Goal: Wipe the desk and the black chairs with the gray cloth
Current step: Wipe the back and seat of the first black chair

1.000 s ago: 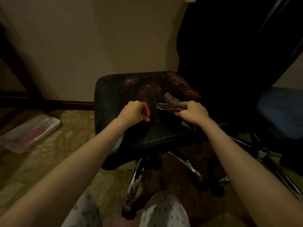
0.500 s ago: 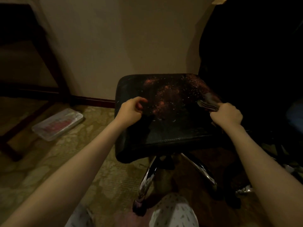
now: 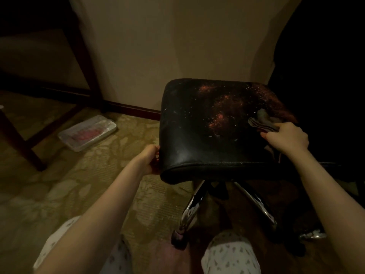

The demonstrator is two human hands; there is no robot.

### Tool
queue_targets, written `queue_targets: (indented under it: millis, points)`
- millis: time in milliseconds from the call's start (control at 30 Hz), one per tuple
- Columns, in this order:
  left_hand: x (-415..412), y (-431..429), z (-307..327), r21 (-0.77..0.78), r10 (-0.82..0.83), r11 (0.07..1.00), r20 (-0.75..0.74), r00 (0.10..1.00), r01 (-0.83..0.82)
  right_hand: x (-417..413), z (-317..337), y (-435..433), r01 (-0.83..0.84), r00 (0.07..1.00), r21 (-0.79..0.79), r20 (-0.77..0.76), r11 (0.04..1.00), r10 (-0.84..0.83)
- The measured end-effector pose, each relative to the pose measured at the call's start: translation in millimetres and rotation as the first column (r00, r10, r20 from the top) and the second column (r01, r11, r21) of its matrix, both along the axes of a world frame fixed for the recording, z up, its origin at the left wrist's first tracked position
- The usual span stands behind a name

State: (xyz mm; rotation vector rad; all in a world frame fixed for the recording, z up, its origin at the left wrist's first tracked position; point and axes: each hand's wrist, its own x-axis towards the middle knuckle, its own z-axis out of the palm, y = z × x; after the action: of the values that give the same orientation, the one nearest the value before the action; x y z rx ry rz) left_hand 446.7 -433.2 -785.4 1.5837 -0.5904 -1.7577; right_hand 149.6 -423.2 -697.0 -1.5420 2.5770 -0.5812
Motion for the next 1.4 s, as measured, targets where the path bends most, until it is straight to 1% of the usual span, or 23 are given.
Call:
queue_targets:
  millis: [67, 233, 367, 500, 633, 767, 800, 833, 900, 967, 1033, 1067, 1133, 1200, 1267, 1333, 1400]
  points:
    - [2.0, 0.4, -1.0, 0.001, -0.003, 1.000, -0.019, 1.000, 0.004, 20.6, -0.1, -2.8, -0.051, 0.998, 0.009, 0.040, 0.999, 0.051]
    - [4.9, 1.5, -2.6, 0.016, -0.007, 1.000, 0.036, 0.999, 0.006, 81.4, 0.1, -7.9, -0.229, 0.966, 0.001, 0.125, 0.973, 0.227]
    - [4.8, 2.2, -5.5, 0.016, 0.014, 1.000, 0.004, 1.000, -0.014, 114.9, -3.5, -7.4, -0.319, 0.935, -0.013, 0.163, 0.948, 0.317]
    - [1.0, 5.1, -5.4, 0.026, 0.103, 0.995, -0.082, 0.991, -0.101, 153.4, -8.0, -6.2, -0.387, 0.889, -0.067, 0.239, 0.920, 0.392]
    - [2.2, 14.1, -5.5, -0.008, 0.168, 0.985, -0.165, 0.972, -0.172, 200.1, -11.1, -5.7, -0.458, 0.823, -0.087, 0.336, 0.885, 0.459]
    - [10.4, 25.4, -4.7, -0.037, 0.180, 0.980, -0.268, 0.947, -0.197, 242.2, -24.9, 2.2, -0.473, 0.709, -0.076, 0.559, 0.878, 0.430]
    - [12.6, 26.2, -3.8, -0.031, 0.185, 0.979, -0.264, 0.947, -0.200, 244.3, -28.0, 3.7, -0.461, 0.700, -0.081, 0.579, 0.884, 0.418]
    - [14.7, 25.8, -3.1, -0.034, 0.169, 0.983, -0.207, 0.964, -0.180, 241.8, -29.2, 3.9, -0.445, 0.697, -0.093, 0.589, 0.891, 0.410]
    - [18.0, 25.3, -1.0, -0.051, 0.138, 0.989, -0.023, 0.990, -0.139, 228.4, -22.9, 1.8, -0.418, 0.689, -0.131, 0.600, 0.899, 0.407]
    - [21.8, 24.9, 1.6, -0.074, 0.135, 0.989, 0.058, 0.989, -0.131, 207.6, -7.9, -2.1, -0.383, 0.684, -0.177, 0.605, 0.907, 0.407]
    - [23.4, 24.3, 6.7, -0.126, 0.148, 0.982, 0.068, 0.987, -0.139, 182.9, 9.3, -4.8, -0.329, 0.722, -0.222, 0.567, 0.918, 0.396]
    - [22.2, 24.3, 10.9, -0.165, 0.162, 0.975, 0.069, 0.984, -0.149, 170.0, 15.6, -6.2, -0.301, 0.769, -0.241, 0.510, 0.923, 0.384]
    - [19.3, 21.1, 15.4, -0.244, 0.211, 0.951, 0.063, 0.976, -0.190, 148.6, 19.1, -5.5, -0.273, 0.877, -0.241, 0.335, 0.931, 0.344]
    - [14.6, 19.5, 17.3, -0.282, 0.242, 0.933, 0.034, 0.970, -0.223, 140.3, 13.8, -1.4, -0.293, 0.933, -0.187, 0.158, 0.938, 0.323]
    - [9.6, 21.3, 19.7, -0.271, 0.291, 0.920, -0.016, 0.957, -0.284, 146.5, 5.2, 5.0, -0.341, 0.939, -0.089, 0.024, 0.936, 0.344]
    - [9.1, 18.5, 19.8, -0.276, 0.370, 0.889, -0.035, 0.928, -0.365, 163.9, 0.1, 10.4, -0.411, 0.909, -0.003, -0.085, 0.912, 0.409]
    - [9.1, 13.6, 22.6, -0.267, 0.431, 0.867, -0.027, 0.902, -0.422, 182.9, 0.7, 12.4, -0.475, 0.874, 0.012, -0.113, 0.880, 0.474]
